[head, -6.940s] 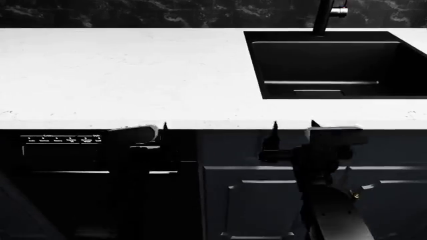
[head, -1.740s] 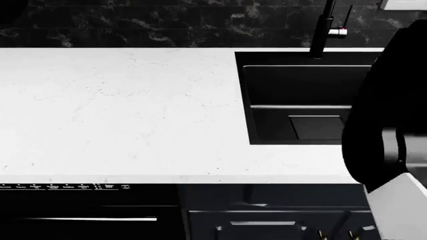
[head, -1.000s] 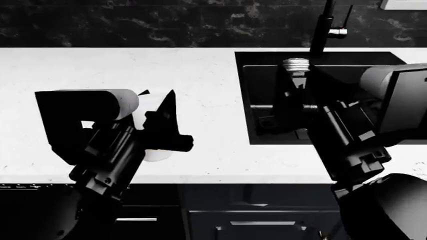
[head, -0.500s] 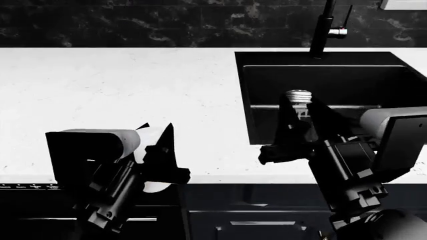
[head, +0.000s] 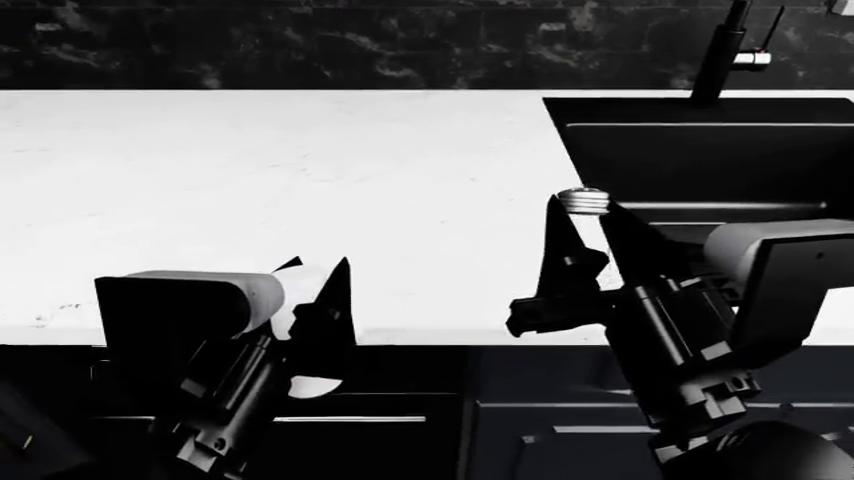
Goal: Pick and place the shaker into the drawer. Then close the cabinet.
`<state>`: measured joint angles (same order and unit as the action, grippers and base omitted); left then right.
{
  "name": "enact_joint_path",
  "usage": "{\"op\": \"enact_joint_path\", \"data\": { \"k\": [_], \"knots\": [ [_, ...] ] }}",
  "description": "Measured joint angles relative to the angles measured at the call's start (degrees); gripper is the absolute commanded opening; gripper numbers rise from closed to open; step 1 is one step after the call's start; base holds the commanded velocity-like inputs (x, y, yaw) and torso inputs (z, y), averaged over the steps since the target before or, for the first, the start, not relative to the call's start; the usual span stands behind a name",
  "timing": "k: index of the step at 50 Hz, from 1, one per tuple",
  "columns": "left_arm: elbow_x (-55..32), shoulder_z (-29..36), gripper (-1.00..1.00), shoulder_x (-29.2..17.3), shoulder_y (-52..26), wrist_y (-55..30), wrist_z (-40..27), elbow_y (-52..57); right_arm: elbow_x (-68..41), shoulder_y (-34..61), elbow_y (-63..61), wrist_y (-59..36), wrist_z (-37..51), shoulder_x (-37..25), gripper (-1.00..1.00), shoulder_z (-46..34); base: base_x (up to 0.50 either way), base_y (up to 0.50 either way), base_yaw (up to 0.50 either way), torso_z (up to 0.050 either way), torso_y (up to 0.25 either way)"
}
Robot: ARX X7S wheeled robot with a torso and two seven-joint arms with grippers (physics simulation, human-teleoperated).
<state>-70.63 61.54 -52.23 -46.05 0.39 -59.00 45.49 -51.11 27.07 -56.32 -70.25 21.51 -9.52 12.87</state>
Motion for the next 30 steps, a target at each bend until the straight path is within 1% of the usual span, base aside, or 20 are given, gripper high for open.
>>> {"op": "enact_joint_path", "data": {
  "k": [23, 24, 30],
  "knots": [
    [0.35, 0.00, -1.00, -0.04, 0.56, -0.02, -0.03, 0.31, -0.55, -0.32, 1.35, 2.56, 1.55, -1.40, -1.00, -3.35, -0.10, 0.50, 0.00, 0.000, 0.000],
    [0.37, 0.01, -1.00, -0.03, 0.59, -0.02, -0.02, 0.32, -0.56, -0.35, 1.39, 2.71, 1.57, -1.45, -1.00, -3.48, 0.00, 0.38, 0.00, 0.000, 0.000],
    [0.55, -0.01, -1.00, -0.10, 0.87, 0.02, 0.01, 0.23, -1.33, -0.53, 1.52, 4.12, 1.43, -1.40, -1.00, -3.65, 0.00, 0.00, 0.00, 0.000, 0.000]
  ]
}}
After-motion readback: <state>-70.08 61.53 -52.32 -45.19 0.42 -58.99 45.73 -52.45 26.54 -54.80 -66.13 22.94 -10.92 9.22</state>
